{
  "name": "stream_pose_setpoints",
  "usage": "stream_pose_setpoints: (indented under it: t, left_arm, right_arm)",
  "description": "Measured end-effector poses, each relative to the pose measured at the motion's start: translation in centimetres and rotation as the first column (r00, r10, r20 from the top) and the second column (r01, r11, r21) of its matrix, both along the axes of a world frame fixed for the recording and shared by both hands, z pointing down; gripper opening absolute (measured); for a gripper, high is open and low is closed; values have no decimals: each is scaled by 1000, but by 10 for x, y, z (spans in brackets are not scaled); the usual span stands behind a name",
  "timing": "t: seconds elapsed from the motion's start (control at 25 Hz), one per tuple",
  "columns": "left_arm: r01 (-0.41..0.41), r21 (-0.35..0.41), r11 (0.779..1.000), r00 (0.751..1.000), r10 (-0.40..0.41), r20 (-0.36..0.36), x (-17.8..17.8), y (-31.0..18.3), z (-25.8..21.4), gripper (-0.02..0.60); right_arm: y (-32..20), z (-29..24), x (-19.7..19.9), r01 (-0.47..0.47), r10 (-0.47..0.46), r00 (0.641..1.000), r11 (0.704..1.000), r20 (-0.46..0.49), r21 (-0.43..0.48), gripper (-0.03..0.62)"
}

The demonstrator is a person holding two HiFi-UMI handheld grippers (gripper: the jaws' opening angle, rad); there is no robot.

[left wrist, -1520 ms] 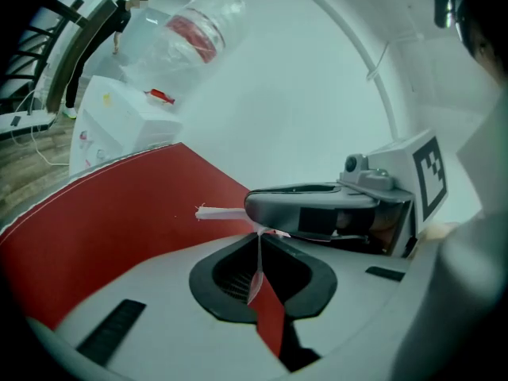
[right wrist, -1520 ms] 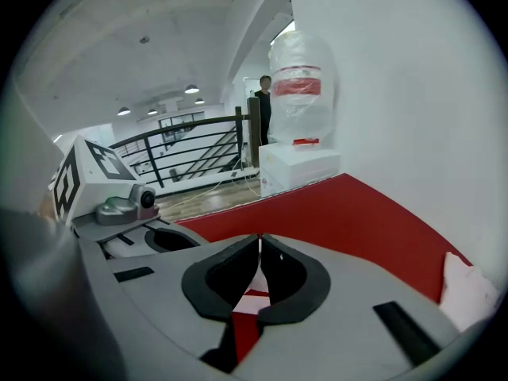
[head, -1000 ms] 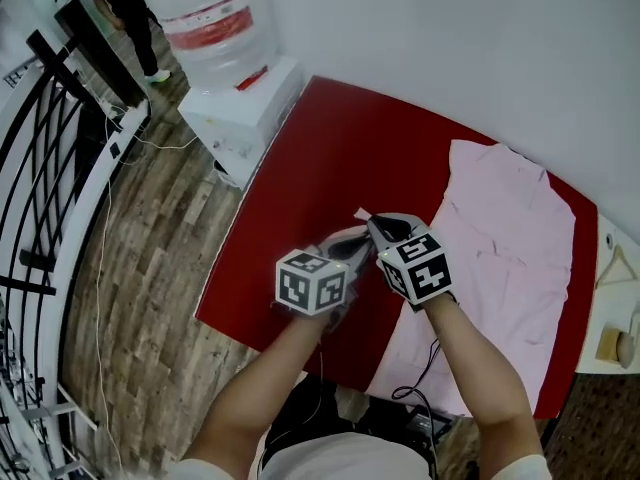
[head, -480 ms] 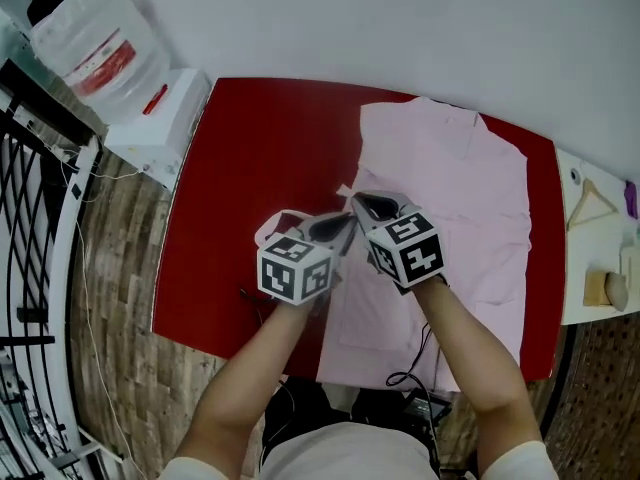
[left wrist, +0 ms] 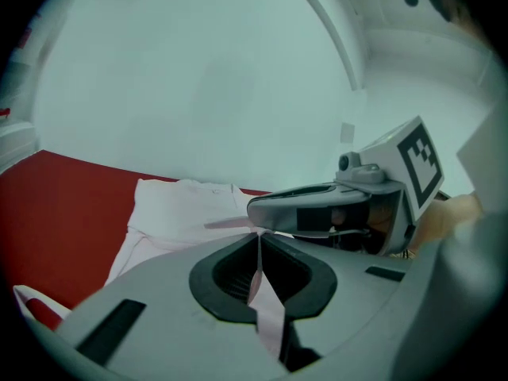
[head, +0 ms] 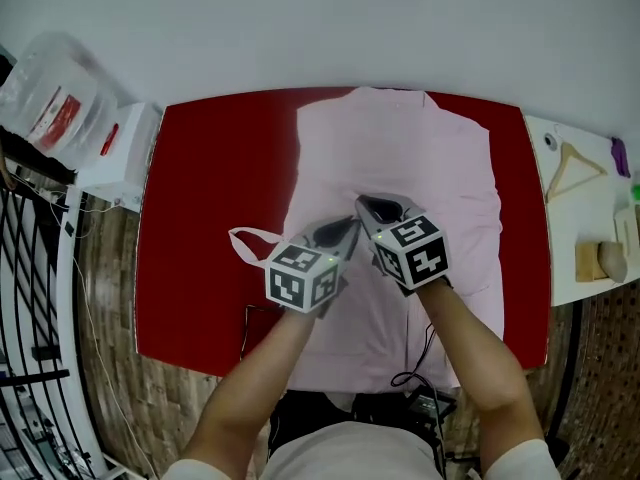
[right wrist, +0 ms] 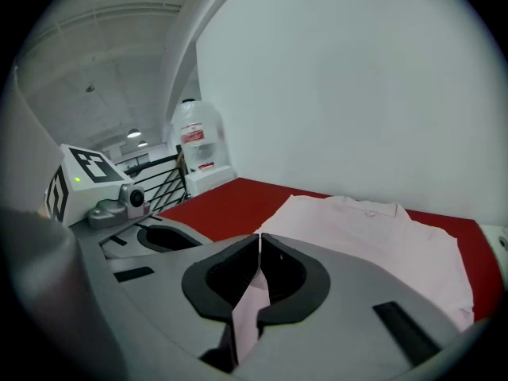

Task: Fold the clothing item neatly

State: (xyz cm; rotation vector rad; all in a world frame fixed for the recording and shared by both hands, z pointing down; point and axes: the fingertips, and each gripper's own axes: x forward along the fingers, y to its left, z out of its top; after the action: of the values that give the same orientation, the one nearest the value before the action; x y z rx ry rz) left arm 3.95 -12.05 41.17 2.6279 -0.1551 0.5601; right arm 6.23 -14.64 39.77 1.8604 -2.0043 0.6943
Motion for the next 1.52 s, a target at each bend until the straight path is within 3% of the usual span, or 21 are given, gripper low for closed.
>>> stream_pose_setpoints:
  t: [0.52,0.84,0.88,0.96,1.12,1.32,1.52]
  left_arm:
    - [-147,-7,989,989,147,24,92,81,14,13]
    - [-265,-31,964,963,267,43,127,126,27,15]
    - [-285,-33,958,957,286,47,127,131,30,21]
    - [-322,-38,946,944,324,62,125,140,37,99]
    - [-360,5,933,926,356,124,99,135,52,129]
    - [-318,68,946,932,298,209,58,102,67,129]
    - [-265,66,962,941,243,236,34,81,74,129]
  right_arm:
    - [78,16,106,-169,169,985,986,43,0,23]
    - [118,34,161,-269,270,962,963,53,-21,23]
    - [123,38,170,-282,283,958,959,53,-26,23]
    - [132,44,187,-305,306,951,952,48,-37,23]
    - [145,56,212,-330,332,943,942,36,-57,23]
    - [142,69,230,-311,313,949,949,44,-43,23]
    - [142,66,239,-313,296,932,948,211,54,23]
